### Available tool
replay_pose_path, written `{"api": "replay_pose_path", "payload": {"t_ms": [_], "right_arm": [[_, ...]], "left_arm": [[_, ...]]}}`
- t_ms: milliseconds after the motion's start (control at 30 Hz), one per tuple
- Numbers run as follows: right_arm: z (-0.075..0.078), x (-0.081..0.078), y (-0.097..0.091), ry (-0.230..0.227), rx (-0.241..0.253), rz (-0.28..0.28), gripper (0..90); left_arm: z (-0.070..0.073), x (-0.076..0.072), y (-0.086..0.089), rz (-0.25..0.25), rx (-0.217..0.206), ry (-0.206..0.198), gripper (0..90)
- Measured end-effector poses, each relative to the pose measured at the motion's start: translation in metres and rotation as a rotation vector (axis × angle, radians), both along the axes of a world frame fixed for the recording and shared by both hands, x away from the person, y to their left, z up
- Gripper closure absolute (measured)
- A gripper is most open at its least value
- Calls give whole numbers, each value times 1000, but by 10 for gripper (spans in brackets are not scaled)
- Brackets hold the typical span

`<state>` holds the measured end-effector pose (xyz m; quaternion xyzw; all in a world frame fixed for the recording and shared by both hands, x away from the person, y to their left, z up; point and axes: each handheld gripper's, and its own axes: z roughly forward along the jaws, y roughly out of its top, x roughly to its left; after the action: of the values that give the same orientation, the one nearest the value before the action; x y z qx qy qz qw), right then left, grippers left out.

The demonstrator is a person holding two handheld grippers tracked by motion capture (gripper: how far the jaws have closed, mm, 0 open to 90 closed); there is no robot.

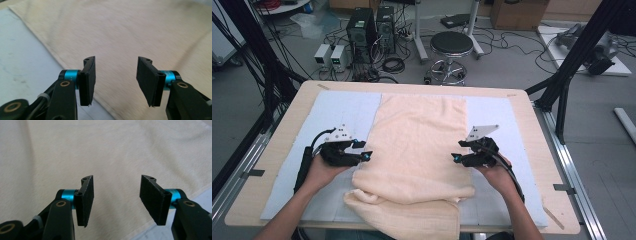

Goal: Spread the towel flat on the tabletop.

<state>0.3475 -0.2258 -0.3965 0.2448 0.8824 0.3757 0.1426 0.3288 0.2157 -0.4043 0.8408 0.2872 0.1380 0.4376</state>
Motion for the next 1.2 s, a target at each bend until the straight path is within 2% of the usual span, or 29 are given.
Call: {"api": "replay_pose_path", "payload": {"t_ms": [67, 200, 267, 333, 467, 500, 533, 567, 600, 633, 667, 700, 733, 767, 800, 833, 867, 900, 967, 1000, 1033, 1067, 1100, 1133, 1167, 1200], "right_arm": [[-3, -9, -2, 10, 7, 8, 444], [-9, -26, -6, 19, 29, 24, 445], [-12, -34, -7, 25, 19, 43, 446], [-16, -42, -8, 53, 12, 51, 457], [-30, -52, -6, 92, -37, 94, 502], [-35, -53, -4, 109, -58, 99, 523], [-38, -53, -5, 107, -41, 96, 565], [-38, -52, -5, 121, -26, 90, 622], [-37, -53, -5, 121, -34, 85, 712], [-37, -53, -5, 121, -34, 85, 712], [-35, -52, -2, 112, -64, 105, 849], [-33, -52, 1, 112, -85, 112, 860], [-30, -51, 3, 90, -107, 116, 861], [-25, -50, 3, 80, -101, 107, 861], [-18, -47, 3, 71, -74, 96, 862], [-11, -42, 2, 59, -50, 77, 861], [-4, -36, 1, 36, -41, 60, 861], [2, -29, 2, 19, -44, 41, 861], [12, -12, 3, -9, -42, -2, 860], [16, -2, 4, -22, -50, -24, 858], [18, 9, 5, -31, -61, -39, 855], [18, 21, 5, -31, -56, -63, 847], [16, 32, 5, -41, -54, -89, 808], [12, 44, 5, -36, -56, -130, 718], [8, 54, 3, -13, -52, -157, 693], [5, 60, 0, 9, -30, -153, 687]], "left_arm": [[-1, -12, -1, -21, -17, -15, 487], [-4, -32, -3, -82, -35, -2, 463], [-6, -37, -5, -113, -12, 7, 458], [-9, -40, -7, -119, 13, 18, 465], [-22, -38, -9, -145, 43, 71, 587], [-25, -37, -10, -152, 51, 86, 632], [-28, -38, -12, -157, 63, 96, 697], [-29, -38, -13, -163, 65, 94, 739], [-29, -39, -14, -160, 68, 90, 782], [-29, -39, -14, -160, 68, 90, 811], [-24, -38, -14, -155, 74, 72, 826], [-21, -38, -13, -153, 57, 68, 834], [-17, -37, -11, -150, 41, 62, 837], [-14, -34, -10, -145, 10, 64, 837], [-10, -29, -8, -131, -13, 60, 837], [-10, -29, -8, -131, -13, 60, 837], [-3, -15, -8, -82, -38, 47, 837], [1, -7, -9, -51, -36, 40, 837], [8, 13, -12, 15, -43, -2, 837], [11, 23, -13, 59, -58, -14, 838], [13, 35, -14, 96, -74, -16, 837], [14, 47, -16, 131, -59, -34, 835], [13, 57, -18, 167, -44, -32, 826], [12, 67, -19, 191, -38, -4, 803], [11, 72, -19, 210, -25, 7, 743], [11, 74, -18, 211, -31, 10, 685]]}}
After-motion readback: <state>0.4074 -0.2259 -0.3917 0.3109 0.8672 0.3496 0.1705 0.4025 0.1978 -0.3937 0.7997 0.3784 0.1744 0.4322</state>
